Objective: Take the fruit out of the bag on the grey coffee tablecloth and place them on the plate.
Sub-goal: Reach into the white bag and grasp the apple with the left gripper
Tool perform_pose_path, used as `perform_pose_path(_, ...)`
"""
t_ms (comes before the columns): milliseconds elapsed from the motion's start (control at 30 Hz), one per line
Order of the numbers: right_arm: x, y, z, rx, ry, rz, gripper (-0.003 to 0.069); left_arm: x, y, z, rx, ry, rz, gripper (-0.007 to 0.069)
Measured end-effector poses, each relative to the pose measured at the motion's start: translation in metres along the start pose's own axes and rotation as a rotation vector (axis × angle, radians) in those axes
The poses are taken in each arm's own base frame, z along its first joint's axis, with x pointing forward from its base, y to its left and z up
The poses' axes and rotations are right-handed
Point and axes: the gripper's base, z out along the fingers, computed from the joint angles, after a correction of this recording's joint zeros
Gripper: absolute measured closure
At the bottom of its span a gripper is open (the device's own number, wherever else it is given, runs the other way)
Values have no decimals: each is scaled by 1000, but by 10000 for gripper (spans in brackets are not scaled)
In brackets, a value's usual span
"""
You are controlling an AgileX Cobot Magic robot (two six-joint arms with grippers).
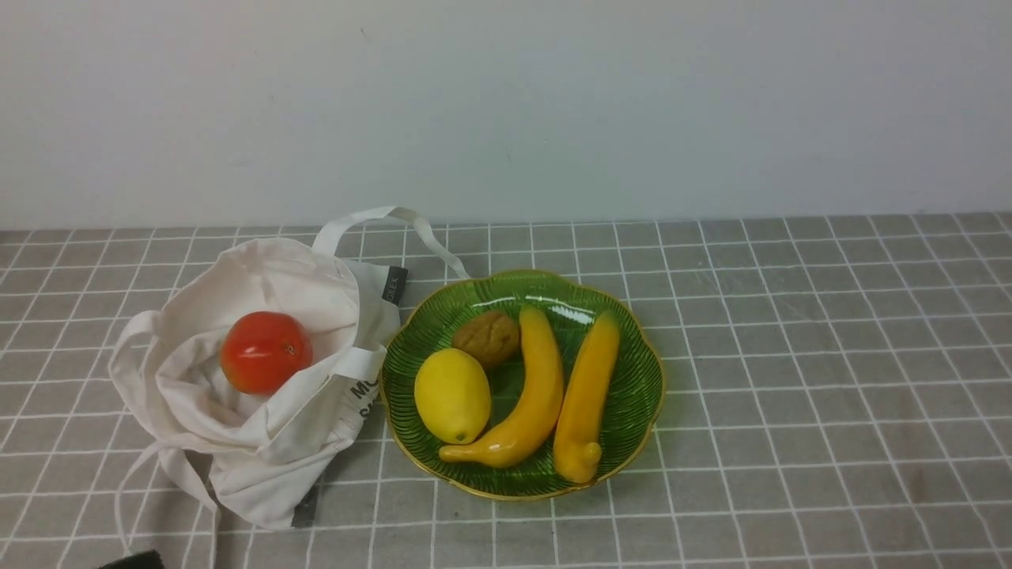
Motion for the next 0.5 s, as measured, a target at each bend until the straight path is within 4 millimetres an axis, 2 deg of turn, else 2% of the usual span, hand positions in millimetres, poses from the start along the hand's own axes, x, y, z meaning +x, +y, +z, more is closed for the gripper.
perform_pose_path(100, 0, 0, 0, 0, 0, 0, 673, -21, -3, 8, -116, 207, 48, 631)
perform_pose_path(133, 0, 0, 0, 0, 0, 0, 673, -34, -5, 14, -154, 273, 76, 631)
perform_pose_path(167, 0, 0, 0, 0, 0, 0, 673, -34, -5, 14, -154, 273, 76, 631)
perform_pose_path(200, 0, 0, 0, 0, 0, 0, 673, -50, -7, 22, -187, 339, 109, 631)
perform_pose_path(333, 0, 0, 0, 0, 0, 0, 673, -84, -12, 40, -230, 393, 155, 631)
perform_pose_path(367, 0, 0, 0, 0, 0, 0, 673, -102, -13, 50, -251, 405, 170, 629)
perform_pose_path(433, 0, 0, 0, 0, 0, 0, 673, -118, -15, 62, -269, 415, 181, 627)
perform_pose_path(500, 0, 0, 0, 0, 0, 0, 673, -142, -15, 83, -288, 432, 184, 607)
